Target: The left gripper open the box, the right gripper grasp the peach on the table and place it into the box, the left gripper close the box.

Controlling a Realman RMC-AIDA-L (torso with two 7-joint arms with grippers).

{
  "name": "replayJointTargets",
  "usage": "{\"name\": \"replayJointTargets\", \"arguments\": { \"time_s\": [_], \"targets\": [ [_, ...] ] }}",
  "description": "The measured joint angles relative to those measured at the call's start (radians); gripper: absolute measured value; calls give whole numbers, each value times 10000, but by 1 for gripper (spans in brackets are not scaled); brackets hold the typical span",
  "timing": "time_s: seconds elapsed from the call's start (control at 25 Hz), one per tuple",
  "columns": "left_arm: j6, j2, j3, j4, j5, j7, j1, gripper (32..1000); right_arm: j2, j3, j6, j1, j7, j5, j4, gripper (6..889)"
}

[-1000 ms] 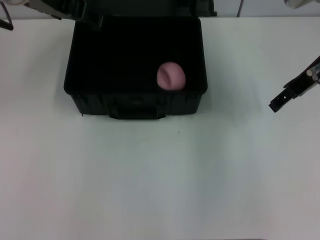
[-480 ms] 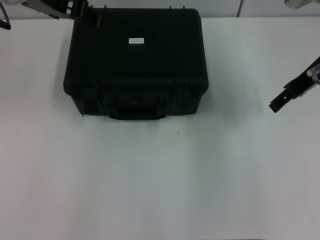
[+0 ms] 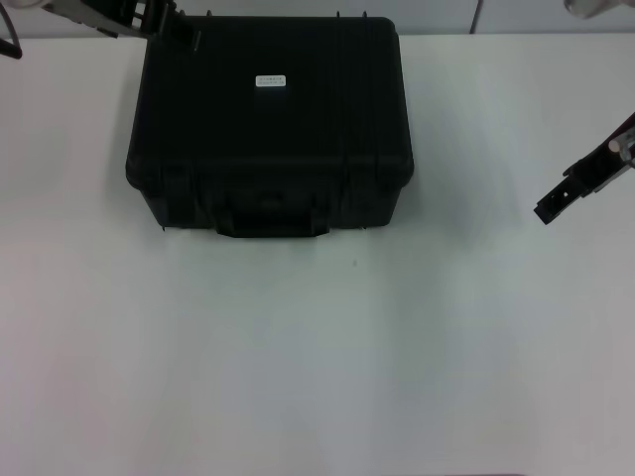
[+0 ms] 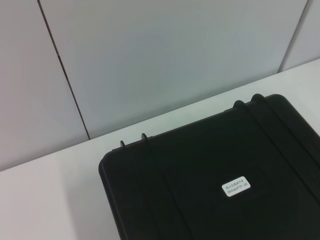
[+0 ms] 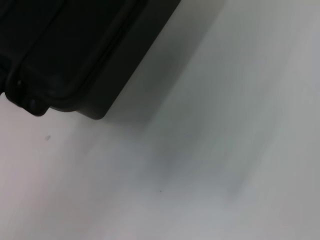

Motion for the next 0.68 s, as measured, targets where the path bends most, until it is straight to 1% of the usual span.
{"name": "replayJointTargets", "arguments": {
  "time_s": [0.68],
  "targets": [
    [72, -16, 10, -8, -1, 0, 36, 856, 0, 0, 0, 0, 0, 1, 15, 868]
  ]
}}
